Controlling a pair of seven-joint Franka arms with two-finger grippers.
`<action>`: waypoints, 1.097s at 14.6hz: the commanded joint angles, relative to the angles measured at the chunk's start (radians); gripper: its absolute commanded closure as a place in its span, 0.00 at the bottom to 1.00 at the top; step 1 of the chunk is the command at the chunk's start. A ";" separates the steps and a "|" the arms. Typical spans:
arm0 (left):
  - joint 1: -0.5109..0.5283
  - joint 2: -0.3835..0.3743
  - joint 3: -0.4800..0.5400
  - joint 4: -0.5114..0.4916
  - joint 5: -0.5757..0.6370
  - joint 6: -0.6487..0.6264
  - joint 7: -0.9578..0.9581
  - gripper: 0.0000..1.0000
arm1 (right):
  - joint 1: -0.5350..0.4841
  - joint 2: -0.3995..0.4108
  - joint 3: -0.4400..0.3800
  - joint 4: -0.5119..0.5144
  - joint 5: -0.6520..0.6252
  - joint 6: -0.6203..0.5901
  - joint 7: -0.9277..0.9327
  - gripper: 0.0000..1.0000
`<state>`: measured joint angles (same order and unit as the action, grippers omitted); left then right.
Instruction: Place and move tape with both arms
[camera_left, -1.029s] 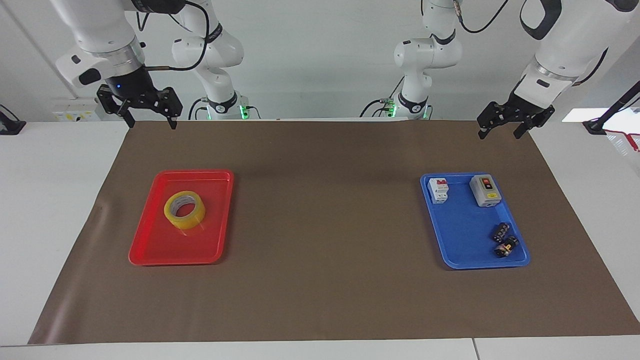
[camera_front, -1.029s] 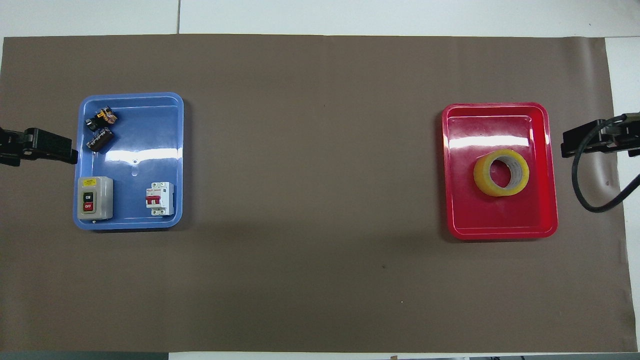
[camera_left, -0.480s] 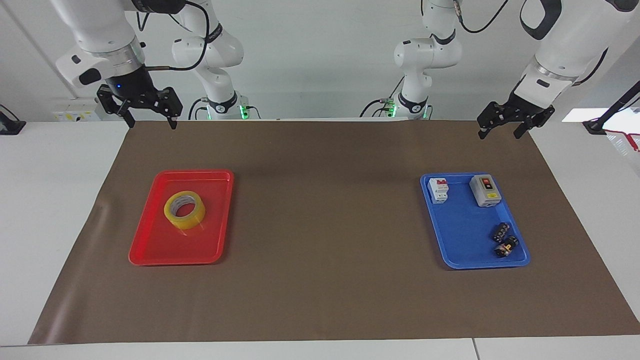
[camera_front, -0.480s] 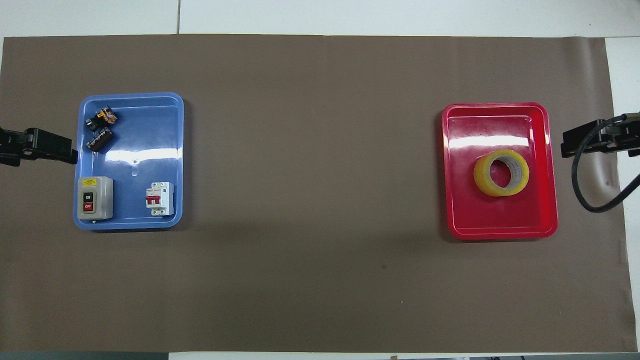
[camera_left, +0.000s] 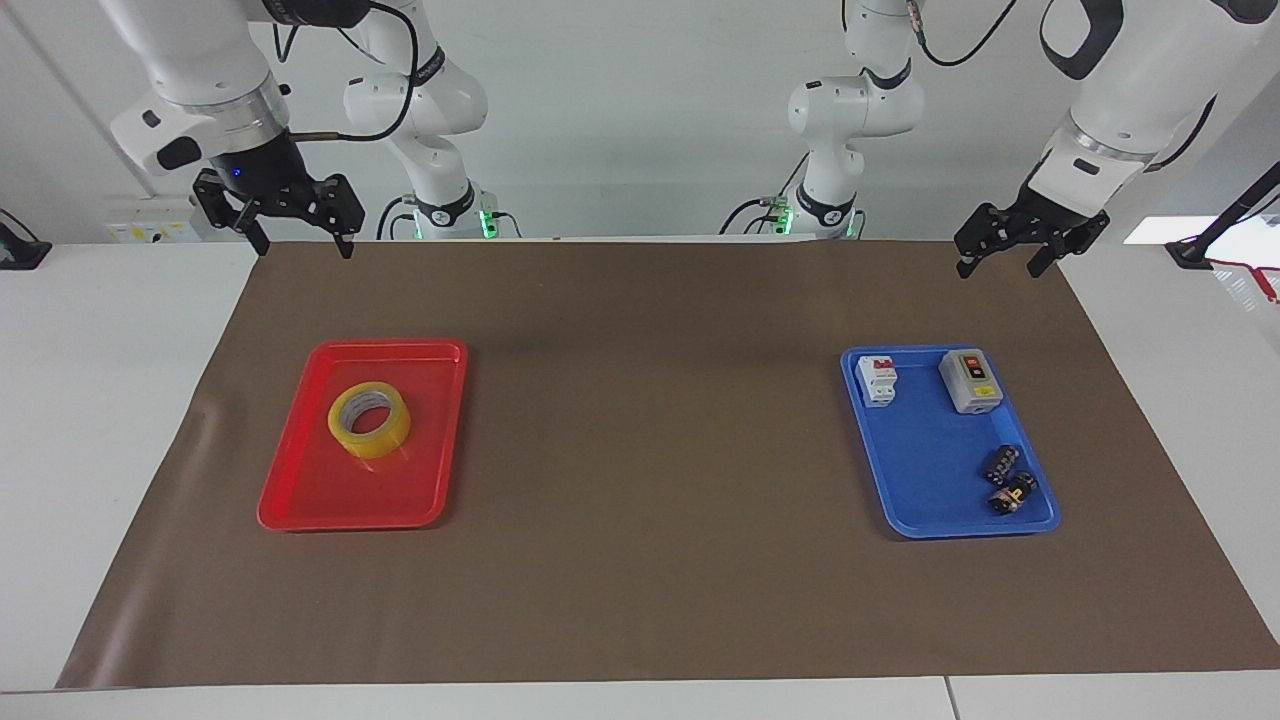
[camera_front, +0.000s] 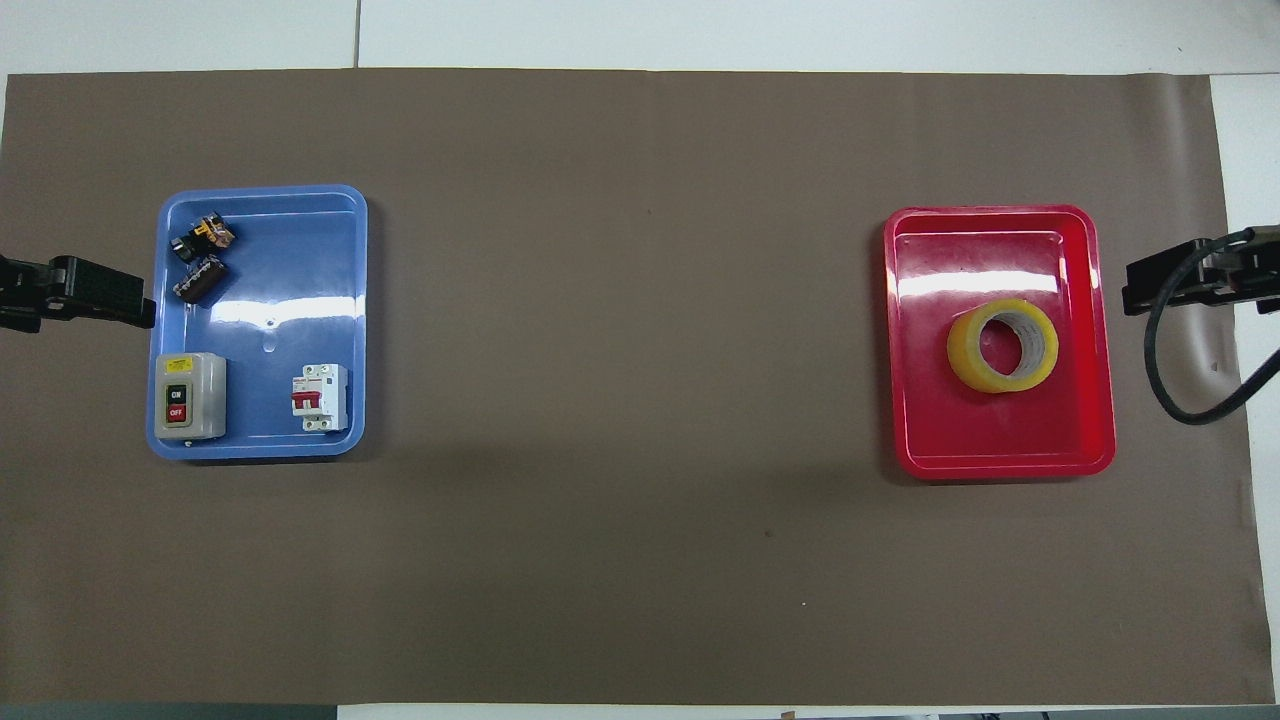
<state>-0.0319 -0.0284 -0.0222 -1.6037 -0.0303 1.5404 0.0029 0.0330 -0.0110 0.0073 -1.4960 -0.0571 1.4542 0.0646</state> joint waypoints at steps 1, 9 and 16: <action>0.009 -0.013 -0.004 -0.009 0.018 -0.009 0.005 0.00 | -0.016 -0.007 0.005 -0.018 0.016 0.005 -0.043 0.00; 0.009 -0.013 -0.004 -0.009 0.018 -0.009 0.005 0.00 | -0.025 -0.010 0.002 -0.021 0.034 0.008 -0.045 0.00; 0.009 -0.013 -0.004 -0.009 0.018 -0.009 0.005 0.00 | -0.025 -0.010 0.003 -0.021 0.033 0.008 -0.045 0.00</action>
<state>-0.0319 -0.0284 -0.0222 -1.6037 -0.0303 1.5404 0.0029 0.0220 -0.0110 0.0045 -1.5022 -0.0360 1.4541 0.0477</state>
